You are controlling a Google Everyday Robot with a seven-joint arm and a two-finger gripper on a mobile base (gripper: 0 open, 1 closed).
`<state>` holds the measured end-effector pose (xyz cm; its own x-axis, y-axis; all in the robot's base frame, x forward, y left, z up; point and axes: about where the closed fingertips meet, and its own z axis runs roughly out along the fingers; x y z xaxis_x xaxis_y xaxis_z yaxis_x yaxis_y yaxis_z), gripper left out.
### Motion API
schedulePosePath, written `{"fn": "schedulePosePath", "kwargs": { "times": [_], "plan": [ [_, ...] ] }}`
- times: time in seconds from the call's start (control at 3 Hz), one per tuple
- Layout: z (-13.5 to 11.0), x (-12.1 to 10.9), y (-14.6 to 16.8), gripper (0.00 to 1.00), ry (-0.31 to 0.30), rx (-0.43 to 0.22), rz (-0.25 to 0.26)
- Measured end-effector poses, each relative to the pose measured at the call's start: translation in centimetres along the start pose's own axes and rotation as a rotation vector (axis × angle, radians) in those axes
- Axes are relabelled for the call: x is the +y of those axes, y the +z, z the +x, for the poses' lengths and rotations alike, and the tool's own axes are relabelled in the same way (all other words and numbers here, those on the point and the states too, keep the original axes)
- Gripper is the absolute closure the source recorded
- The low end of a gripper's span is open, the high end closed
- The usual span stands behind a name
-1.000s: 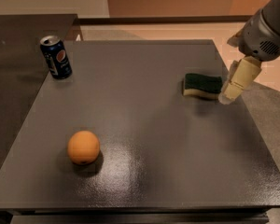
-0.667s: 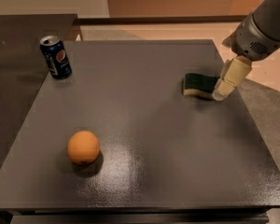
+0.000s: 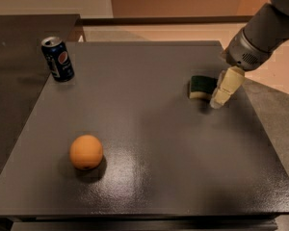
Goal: Move sponge near orange
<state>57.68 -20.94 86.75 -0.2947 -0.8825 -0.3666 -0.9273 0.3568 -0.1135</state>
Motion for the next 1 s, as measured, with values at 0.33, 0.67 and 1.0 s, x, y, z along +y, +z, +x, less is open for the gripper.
{"fn": "schedulePosePath", "kwargs": {
  "times": [0.33, 0.67, 1.0],
  "plan": [
    [0.06, 0.16, 1.65, 0.17, -0.007, 0.009, -0.044],
    [0.21, 0.44, 2.51, 0.41, -0.013, 0.013, -0.076],
    [0.14, 0.49, 2.53, 0.64, -0.014, 0.006, -0.092]
  ]
}}
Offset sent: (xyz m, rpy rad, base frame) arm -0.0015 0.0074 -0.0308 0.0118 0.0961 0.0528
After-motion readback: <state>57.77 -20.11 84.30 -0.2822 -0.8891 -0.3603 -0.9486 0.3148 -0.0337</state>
